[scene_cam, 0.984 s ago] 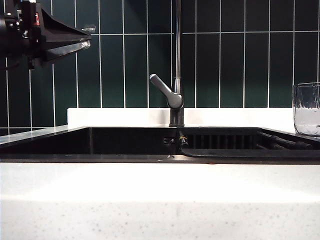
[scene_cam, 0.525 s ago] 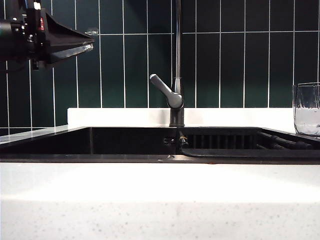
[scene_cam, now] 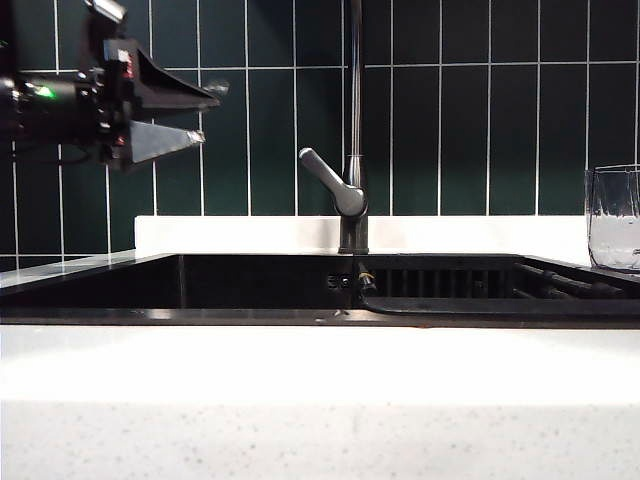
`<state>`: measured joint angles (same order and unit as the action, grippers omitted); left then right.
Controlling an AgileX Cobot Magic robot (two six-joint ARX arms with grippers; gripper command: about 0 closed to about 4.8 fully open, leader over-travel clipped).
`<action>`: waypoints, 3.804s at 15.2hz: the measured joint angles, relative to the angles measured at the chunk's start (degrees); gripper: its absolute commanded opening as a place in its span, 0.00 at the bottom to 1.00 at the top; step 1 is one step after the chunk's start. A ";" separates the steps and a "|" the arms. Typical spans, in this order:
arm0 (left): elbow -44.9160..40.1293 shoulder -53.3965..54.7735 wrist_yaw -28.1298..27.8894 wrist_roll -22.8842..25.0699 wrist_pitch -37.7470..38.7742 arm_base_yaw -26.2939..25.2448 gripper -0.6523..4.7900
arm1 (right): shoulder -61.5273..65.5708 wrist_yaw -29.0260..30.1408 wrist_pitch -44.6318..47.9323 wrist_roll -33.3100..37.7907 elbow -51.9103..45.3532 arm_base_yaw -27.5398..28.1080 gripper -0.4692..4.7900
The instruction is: Pick up the mug next to the sink, go to the faucet to get some water, pour the water into the sink, and finally put the mug back to its place.
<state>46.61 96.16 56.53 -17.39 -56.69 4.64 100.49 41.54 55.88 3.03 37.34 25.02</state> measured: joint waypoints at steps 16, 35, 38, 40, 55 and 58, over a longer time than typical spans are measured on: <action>31.30 23.98 11.28 -2.38 10.25 -0.04 0.87 | -1.20 4.59 -0.15 7.98 1.05 -0.20 0.08; 55.82 40.06 13.92 -1.46 13.99 5.77 0.85 | -7.26 -5.81 -44.92 1.46 33.35 -40.04 0.08; 55.89 40.50 13.51 -0.07 14.10 6.43 0.85 | -3.87 -5.79 -45.18 2.78 37.79 -40.79 0.08; 55.91 40.50 13.03 0.96 14.08 7.28 0.84 | -1.84 -5.79 -45.22 3.15 41.33 -41.66 0.08; 60.61 40.54 15.65 3.50 14.19 7.56 0.84 | -1.57 -5.97 -45.46 4.02 46.49 -41.92 0.08; 60.63 40.54 16.15 4.20 14.21 7.54 0.84 | -1.57 -5.97 -45.46 4.02 46.49 -41.92 0.08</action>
<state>107.24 136.70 72.69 -13.19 -42.48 12.19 98.91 35.57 10.41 7.05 83.83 -16.91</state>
